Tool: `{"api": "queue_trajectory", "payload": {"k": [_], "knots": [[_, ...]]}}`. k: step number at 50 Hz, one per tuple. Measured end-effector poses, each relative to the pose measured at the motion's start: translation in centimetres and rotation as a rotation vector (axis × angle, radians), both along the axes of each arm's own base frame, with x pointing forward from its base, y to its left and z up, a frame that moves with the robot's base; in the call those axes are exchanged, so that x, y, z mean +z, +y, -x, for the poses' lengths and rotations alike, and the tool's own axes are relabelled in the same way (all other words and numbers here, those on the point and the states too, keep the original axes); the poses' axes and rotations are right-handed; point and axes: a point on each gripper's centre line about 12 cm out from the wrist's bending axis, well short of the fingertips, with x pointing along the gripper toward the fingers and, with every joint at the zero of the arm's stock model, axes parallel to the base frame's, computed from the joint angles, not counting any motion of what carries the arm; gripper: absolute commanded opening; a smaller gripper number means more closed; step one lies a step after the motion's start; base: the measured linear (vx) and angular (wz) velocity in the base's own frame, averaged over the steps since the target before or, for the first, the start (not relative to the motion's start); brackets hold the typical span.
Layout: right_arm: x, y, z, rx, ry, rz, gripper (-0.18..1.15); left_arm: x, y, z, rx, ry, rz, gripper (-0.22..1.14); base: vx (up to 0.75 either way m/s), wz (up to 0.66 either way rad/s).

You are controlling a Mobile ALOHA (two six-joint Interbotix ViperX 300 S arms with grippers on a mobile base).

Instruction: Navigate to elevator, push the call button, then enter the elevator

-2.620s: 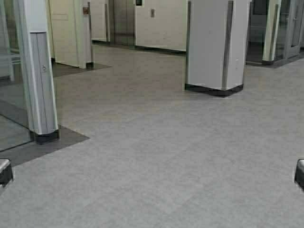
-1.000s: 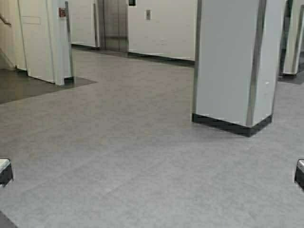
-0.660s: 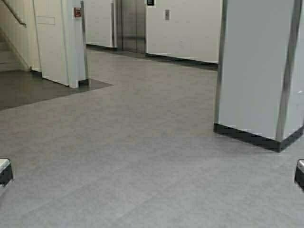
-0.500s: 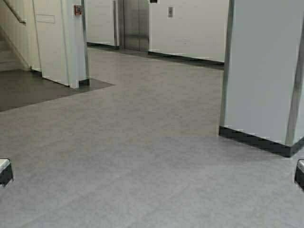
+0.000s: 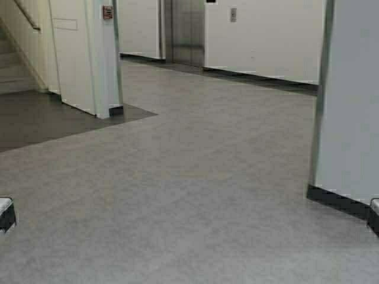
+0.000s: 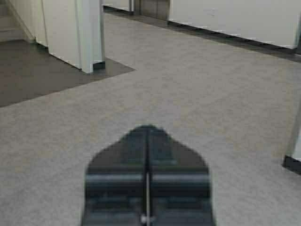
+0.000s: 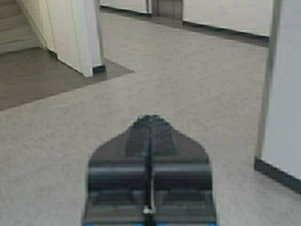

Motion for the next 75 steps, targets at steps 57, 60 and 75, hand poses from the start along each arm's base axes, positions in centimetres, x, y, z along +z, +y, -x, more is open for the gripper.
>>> {"api": "queue_trajectory", "payload": {"k": [57, 60, 75], "knots": [[-0.7, 0.0, 0.2, 0.0, 0.015, 0.006, 0.05, -0.9, 0.0, -1.0, 0.0, 0.055, -0.002, 0.02, 0.89, 0.05], [-0.8, 0.0, 0.2, 0.0, 0.017, 0.003, 0.05, -0.8, 0.0, -1.0, 0.0, 0.051, -0.002, 0.02, 0.88, -0.08], [-0.4, 0.0, 0.1, 0.0, 0.009, 0.002, 0.05, -0.5, 0.0, -0.9, 0.0, 0.038, -0.003, 0.02, 0.89, -0.1]]}}
